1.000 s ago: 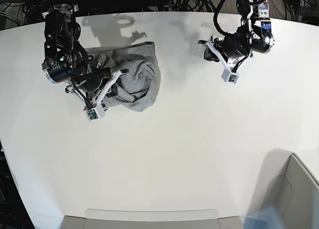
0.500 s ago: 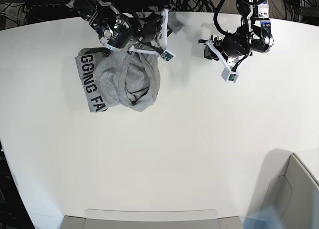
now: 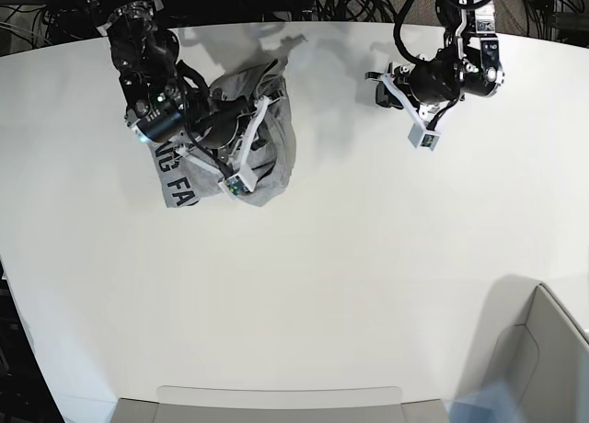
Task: Fold the T-shirt properly
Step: 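Press and tuck the bundled shirt with the right gripper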
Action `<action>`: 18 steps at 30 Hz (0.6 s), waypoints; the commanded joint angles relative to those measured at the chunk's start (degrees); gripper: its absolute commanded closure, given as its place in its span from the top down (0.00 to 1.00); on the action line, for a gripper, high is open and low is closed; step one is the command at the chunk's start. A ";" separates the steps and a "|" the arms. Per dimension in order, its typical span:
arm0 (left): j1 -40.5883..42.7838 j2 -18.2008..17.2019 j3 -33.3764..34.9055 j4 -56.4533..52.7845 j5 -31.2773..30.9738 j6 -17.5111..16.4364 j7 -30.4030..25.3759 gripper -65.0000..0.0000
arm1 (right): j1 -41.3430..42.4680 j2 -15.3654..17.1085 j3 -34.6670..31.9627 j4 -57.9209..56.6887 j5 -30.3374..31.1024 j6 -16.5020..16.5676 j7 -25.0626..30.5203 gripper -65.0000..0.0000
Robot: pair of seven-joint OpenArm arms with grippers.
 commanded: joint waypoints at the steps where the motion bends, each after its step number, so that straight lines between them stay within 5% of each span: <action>1: -0.50 -0.24 -0.10 0.63 -0.49 -0.24 -0.48 0.21 | 1.31 -0.27 0.21 -0.86 0.40 -0.30 0.33 0.00; 7: -1.73 -0.24 -0.10 0.54 -0.49 -0.24 -0.48 0.21 | 7.37 -4.66 -0.75 -11.93 0.13 -0.21 0.68 0.00; 18: -1.82 -0.16 -0.10 0.54 -0.49 -0.24 -0.48 0.21 | 17.92 -10.38 -15.26 -23.36 0.13 -0.21 1.82 0.00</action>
